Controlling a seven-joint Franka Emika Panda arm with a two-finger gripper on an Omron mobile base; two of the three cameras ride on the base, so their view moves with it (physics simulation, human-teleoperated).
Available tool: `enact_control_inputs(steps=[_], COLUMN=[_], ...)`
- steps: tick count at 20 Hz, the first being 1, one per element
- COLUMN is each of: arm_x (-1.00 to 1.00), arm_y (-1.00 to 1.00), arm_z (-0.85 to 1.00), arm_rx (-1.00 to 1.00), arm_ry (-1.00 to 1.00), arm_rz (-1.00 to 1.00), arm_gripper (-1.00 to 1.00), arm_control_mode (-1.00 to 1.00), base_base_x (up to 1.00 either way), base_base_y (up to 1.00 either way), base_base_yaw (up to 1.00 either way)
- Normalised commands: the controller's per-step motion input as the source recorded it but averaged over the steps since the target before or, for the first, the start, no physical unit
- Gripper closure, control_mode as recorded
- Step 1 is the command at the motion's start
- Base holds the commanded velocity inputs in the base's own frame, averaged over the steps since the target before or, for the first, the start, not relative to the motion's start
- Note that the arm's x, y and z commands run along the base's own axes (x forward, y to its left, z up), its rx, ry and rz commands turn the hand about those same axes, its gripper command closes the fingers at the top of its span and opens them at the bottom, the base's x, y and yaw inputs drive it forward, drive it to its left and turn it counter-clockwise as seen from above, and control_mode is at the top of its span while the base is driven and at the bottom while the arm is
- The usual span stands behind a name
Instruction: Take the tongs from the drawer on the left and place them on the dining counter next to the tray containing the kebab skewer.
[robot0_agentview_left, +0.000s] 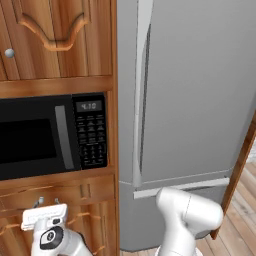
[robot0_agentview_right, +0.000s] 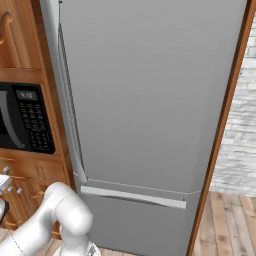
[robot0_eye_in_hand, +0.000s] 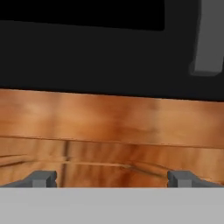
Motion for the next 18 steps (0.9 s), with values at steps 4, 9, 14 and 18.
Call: enact_control_inputs(steps=[4, 9, 14, 18], arm_x=[0.36, 0.27, 0.02, 0.16], arm_y=[0.08, 0.18, 0.20, 0.04], arm_z=[-0.41, -0.47, -0.62, -0.45], arm_rx=[-0.03, -0.03, -0.05, -0.04], arm_ry=[-0.02, -0.01, 0.00, -0.03], arm_rz=[0.00, 0.00, 0.00, 0.00], arm_gripper=[-1.00, -1.00, -1.00, -1.00], arm_control_mode=[-1.00, -1.00, -1.00, -1.00], base_base_x=[0.00, 0.00, 0.00, 0.00], base_base_y=[0.00, 0.00, 0.00, 0.00], base_base_yaw=[0.00, 0.00, 0.00, 0.00])
